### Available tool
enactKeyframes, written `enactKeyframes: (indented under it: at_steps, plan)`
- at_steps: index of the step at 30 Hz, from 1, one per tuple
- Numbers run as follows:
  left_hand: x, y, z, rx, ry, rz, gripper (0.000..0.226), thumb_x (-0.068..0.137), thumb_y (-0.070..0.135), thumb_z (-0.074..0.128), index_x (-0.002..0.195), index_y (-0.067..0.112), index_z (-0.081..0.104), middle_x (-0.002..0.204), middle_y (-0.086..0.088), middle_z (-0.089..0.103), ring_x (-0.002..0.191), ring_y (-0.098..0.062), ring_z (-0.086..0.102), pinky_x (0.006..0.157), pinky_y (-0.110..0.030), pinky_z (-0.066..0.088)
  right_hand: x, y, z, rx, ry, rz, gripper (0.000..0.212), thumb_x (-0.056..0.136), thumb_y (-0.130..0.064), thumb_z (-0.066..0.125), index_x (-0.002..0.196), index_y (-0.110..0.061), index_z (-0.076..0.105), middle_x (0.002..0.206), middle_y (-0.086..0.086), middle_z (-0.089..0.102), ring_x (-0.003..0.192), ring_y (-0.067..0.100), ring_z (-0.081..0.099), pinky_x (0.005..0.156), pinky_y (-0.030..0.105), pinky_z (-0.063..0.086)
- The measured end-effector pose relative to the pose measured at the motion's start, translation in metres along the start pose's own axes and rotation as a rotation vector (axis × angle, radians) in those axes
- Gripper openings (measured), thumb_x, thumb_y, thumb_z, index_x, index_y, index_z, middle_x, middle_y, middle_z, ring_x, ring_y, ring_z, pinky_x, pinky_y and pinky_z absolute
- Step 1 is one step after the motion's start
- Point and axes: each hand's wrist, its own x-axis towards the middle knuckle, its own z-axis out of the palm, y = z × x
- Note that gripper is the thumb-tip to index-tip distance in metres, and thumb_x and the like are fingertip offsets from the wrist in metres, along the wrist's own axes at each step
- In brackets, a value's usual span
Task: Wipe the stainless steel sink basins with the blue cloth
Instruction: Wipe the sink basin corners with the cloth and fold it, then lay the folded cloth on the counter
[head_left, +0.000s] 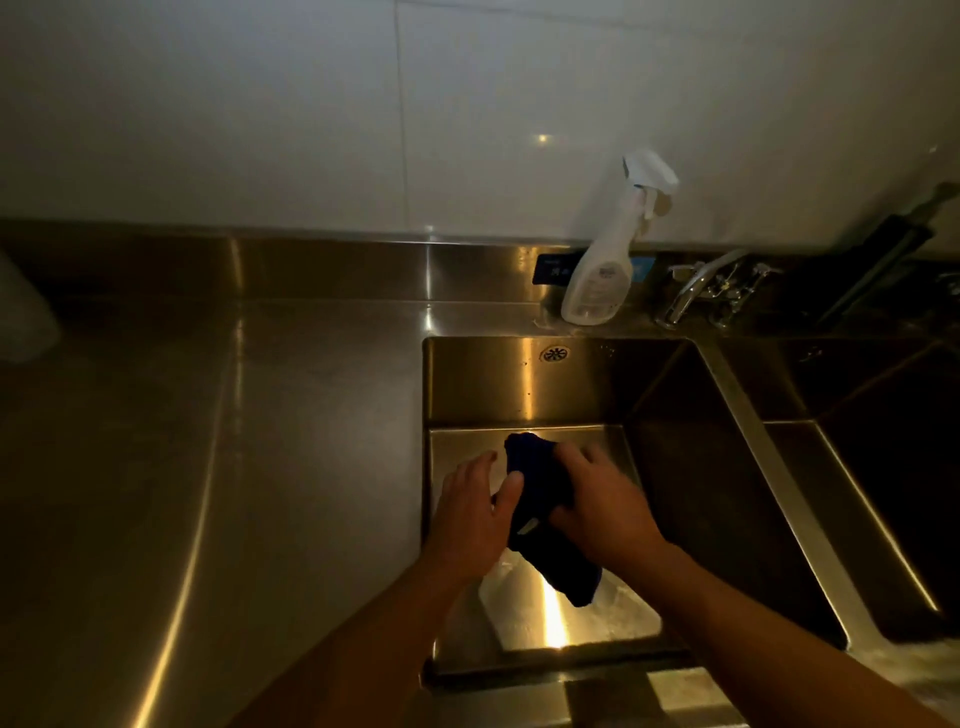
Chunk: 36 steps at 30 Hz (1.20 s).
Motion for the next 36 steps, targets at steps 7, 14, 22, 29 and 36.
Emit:
enactKeyframes:
  at_steps: [7,14,22,29,36]
  plan:
    - [-0.041,-0.001,-0.064,-0.313,0.007,0.012,0.028,0.085,0.055,0.054,0.108,0.039,0.057,0.097,0.012,0.068,0.087,0.004,0.065,0.069,-0.013,0.051,0.003,-0.087,-0.005,0.070,0.007,-0.220,0.042,0.080,-0.032,0.071,0.112,-0.024,0.045,0.094,-0.007,0.039,0.075,0.012,0.048,0.053,0.015,0.027]
    - [-0.072,-0.049,-0.127,-0.337,0.138,-0.183,0.028,0.089,0.041,0.059,0.109,0.022,0.063,0.092,0.006,0.070,0.078,-0.003,0.068,0.062,-0.015,0.048,0.002,-0.171,0.033,0.019,-0.027,-0.289,0.044,0.081,-0.027,0.069,0.115,-0.020,0.043,0.104,0.004,0.049,0.079,0.013,0.043,0.062,0.024,0.034]
    - [-0.083,-0.107,-0.189,-0.193,0.147,-0.426,0.031,0.091,0.041,0.056,0.108,0.015,0.049,0.091,0.000,0.061,0.076,-0.011,0.060,0.060,-0.024,0.046,0.007,-0.242,0.088,-0.123,-0.096,-0.210,0.051,0.088,-0.029,0.061,0.130,-0.015,0.039,0.124,0.012,0.043,0.110,0.028,0.047,0.081,0.036,0.046]
    - [-0.099,-0.132,-0.208,0.387,0.179,-0.457,0.058,0.094,0.044,0.048,0.138,0.011,0.033,0.129,-0.013,0.046,0.114,-0.028,0.049,0.086,-0.038,0.048,-0.010,-0.232,0.138,-0.212,-0.181,-0.204,0.067,0.096,-0.045,0.046,0.152,-0.024,0.015,0.158,0.016,0.009,0.144,0.036,0.009,0.116,0.049,0.015]
    - [-0.096,-0.139,-0.202,0.457,0.295,-0.250,0.054,0.095,0.040,0.047,0.142,0.016,0.035,0.146,-0.011,0.030,0.132,-0.027,0.028,0.101,-0.040,0.037,-0.019,-0.209,0.163,-0.191,-0.162,-0.225,0.065,0.097,-0.061,0.015,0.141,-0.040,-0.028,0.149,0.003,-0.040,0.138,0.025,-0.038,0.108,0.041,-0.028]
